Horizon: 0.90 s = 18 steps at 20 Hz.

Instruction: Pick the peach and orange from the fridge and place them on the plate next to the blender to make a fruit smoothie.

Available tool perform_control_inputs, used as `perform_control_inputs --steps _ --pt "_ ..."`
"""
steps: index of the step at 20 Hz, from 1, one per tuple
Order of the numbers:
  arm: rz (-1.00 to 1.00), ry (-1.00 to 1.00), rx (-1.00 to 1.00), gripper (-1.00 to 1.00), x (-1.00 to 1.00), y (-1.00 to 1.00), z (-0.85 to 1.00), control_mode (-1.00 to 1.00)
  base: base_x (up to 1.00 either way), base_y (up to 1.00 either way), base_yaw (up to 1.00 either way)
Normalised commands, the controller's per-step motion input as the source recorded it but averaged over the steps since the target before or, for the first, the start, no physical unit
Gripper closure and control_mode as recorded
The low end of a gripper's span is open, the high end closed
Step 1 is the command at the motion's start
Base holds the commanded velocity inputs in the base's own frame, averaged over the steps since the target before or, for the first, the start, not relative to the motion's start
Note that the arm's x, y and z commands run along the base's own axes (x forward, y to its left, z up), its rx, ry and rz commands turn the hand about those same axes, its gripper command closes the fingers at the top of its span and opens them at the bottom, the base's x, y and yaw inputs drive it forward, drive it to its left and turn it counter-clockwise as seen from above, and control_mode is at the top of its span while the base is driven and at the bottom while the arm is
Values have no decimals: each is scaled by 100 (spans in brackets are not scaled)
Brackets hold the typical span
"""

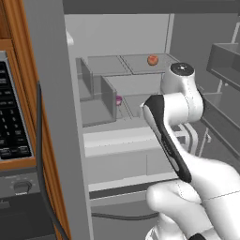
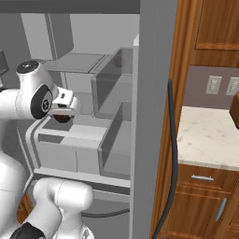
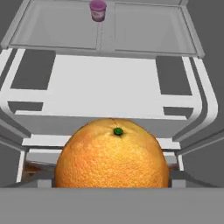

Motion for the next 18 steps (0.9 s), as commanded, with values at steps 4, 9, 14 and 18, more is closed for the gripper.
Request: perform_control_inputs --steps 4,9,14,18 --pt "0 -28 0 100 -70 -6 -41 -100 0 0 0" --pt "0 -30 0 100 -49 -2 -6 -100 0 0 0" --pt "0 -11 0 100 -15 -7 -9 -100 0 0 0" --pt "0 0 0 100 -2 0 0 -100 0 0 0"
